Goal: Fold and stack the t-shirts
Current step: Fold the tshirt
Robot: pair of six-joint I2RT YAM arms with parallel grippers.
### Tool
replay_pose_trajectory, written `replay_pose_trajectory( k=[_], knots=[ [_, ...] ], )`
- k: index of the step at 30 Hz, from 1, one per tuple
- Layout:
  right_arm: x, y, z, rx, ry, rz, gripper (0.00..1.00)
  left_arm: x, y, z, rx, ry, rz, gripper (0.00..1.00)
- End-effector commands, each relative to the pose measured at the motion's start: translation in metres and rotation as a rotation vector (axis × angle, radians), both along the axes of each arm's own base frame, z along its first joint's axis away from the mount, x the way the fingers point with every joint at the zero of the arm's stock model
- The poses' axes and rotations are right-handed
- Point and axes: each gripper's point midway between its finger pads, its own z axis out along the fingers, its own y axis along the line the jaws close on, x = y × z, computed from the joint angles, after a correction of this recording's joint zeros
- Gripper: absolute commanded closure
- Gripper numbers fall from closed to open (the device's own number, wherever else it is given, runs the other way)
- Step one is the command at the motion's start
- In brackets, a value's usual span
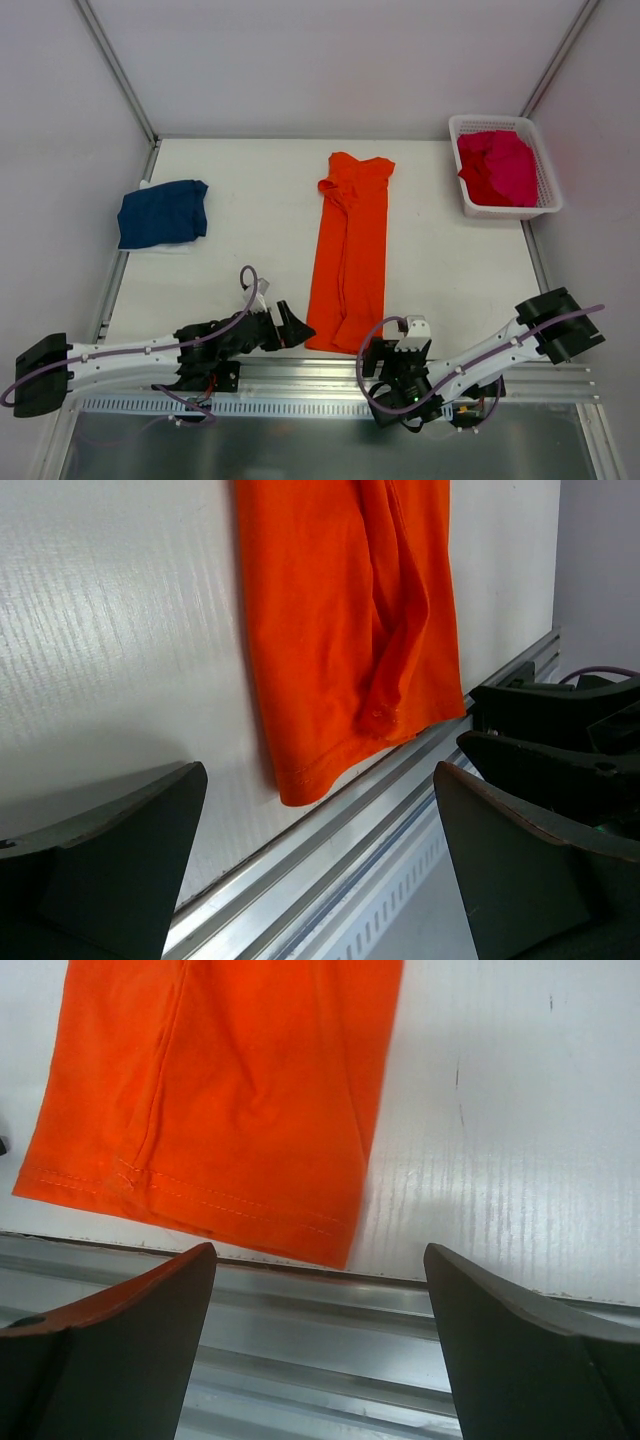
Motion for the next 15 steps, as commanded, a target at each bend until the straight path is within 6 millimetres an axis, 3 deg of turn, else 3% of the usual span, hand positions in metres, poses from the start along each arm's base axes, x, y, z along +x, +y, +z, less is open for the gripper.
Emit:
replay_pose_trajectory(
  k=[1, 15],
  knots=[
    [0.006, 0.003, 0.012, 0.098, -0.026, -0.075, 0.1, -0.007, 0.008, -0.028, 0.008, 0.023, -0.002, 0.01],
    [0.011, 0.005, -0.005, 0.184, -0.042, -0.082, 0.09, -0.016, 0.003, -0.044, 0.067, 0.065, -0.019, 0.01]
  ],
)
